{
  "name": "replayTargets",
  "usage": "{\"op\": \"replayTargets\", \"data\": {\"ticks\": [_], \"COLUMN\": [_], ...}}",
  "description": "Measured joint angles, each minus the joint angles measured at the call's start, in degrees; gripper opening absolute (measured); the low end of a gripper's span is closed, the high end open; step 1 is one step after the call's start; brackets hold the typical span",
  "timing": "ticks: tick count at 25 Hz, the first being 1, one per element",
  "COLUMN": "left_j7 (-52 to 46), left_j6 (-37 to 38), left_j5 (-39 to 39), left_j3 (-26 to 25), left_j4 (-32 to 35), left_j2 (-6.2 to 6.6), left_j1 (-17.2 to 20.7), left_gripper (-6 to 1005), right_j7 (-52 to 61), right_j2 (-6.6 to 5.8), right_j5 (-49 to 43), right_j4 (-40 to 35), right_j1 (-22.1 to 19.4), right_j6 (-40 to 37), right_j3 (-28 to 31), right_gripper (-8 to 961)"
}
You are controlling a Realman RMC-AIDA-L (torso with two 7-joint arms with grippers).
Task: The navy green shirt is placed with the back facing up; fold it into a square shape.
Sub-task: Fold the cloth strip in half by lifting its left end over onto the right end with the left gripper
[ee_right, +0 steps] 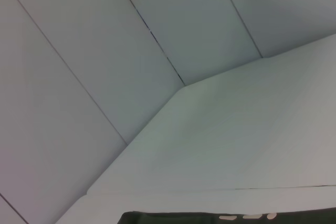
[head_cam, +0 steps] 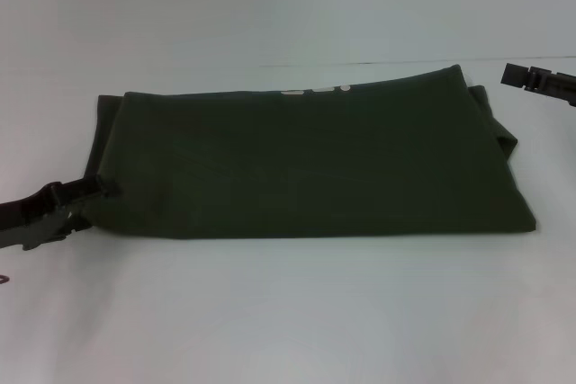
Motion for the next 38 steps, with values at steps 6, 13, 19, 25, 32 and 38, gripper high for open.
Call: {"op": "replayTargets", "data": {"ticks": [6,13,19,25,32,38], "left_j7": [0.3,0.4,0.4,0.4,0.0,0.0], "left_j6": [0.5,0.6,0.1,0.1,-1.2,-3.1], "left_j5": [0.4,1.6,3.3,3.7,3.9,3.9], "left_j3": [0.3,0.2,0.5,0.7,2.1,2.2], "left_j4": [0.0,0.8,0.4,0.2,0.1,-1.2], "left_j2": [0.03,0.03,-0.11,-0.14,-0.21,-0.03], "left_j1": [0.1,1.1,1.1,0.9,0.6,0.0], "left_gripper": [885,885,885,885,886,886], "right_j7": [-0.1,-0.2,-0.1,0.0,0.1,0.3], "right_j2": [0.00,-0.06,-0.09,-0.09,-0.09,-0.09], "right_j5": [0.0,0.0,0.0,0.0,0.6,0.7], "right_j4": [0.2,0.3,0.3,0.3,0.3,0.2], "right_j1": [-0.1,-0.2,-0.2,-0.2,-0.3,-0.3], "right_j6": [0.4,0.5,0.6,0.6,0.5,0.5], "right_j3": [0.0,0.0,0.0,0.0,0.0,0.0], "right_gripper": [917,916,916,916,917,917]}}
